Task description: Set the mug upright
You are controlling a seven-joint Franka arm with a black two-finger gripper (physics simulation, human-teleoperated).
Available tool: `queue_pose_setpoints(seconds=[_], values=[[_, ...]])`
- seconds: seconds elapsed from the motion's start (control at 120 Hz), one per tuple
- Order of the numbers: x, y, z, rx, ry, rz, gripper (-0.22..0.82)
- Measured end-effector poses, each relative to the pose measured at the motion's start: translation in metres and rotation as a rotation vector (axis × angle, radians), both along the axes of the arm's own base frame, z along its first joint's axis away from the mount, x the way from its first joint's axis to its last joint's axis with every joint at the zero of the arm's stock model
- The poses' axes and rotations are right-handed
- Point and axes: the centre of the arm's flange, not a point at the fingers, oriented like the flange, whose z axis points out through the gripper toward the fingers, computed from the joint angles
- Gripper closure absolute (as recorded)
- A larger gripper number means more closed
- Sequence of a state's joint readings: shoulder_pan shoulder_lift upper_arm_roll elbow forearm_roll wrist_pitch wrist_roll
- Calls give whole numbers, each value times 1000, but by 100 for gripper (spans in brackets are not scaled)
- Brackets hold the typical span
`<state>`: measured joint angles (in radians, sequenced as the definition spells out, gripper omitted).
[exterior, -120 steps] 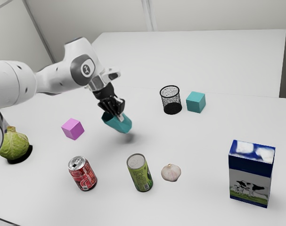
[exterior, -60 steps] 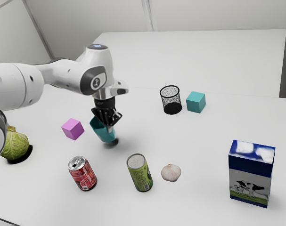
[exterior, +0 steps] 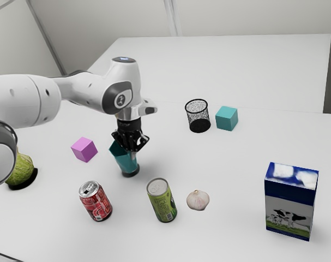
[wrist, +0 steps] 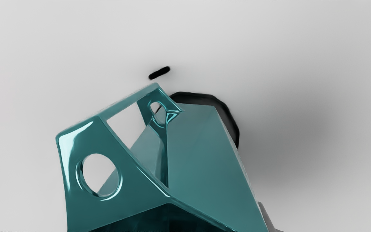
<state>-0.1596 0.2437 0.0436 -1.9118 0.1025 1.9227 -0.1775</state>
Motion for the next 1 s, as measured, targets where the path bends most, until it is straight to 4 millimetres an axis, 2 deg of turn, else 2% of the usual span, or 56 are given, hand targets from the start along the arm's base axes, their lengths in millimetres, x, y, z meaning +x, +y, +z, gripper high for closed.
queue_pose_setpoints(seconds=[0.142, 0.275, 0.367, 0.467, 0.558, 0.667, 0.733, 0.85, 0.95, 1.0], values=[[0, -2, -1, -1, 0, 28, 77], [0, -3, -1, -11, -1, 56, 67], [0, -3, 3, -32, -7, 82, 50], [-1, -6, 24, -54, -45, 98, 32], [-2, -7, 51, -73, -102, 106, 21], [5, -4, 87, -93, -181, 85, 12], [14, 1, 120, -106, -242, 59, 9], [24, 3, 199, -121, -329, 0, 5], [21, 8, 240, -130, -349, -45, 3], [18, 10, 249, -133, -340, -64, 3]])
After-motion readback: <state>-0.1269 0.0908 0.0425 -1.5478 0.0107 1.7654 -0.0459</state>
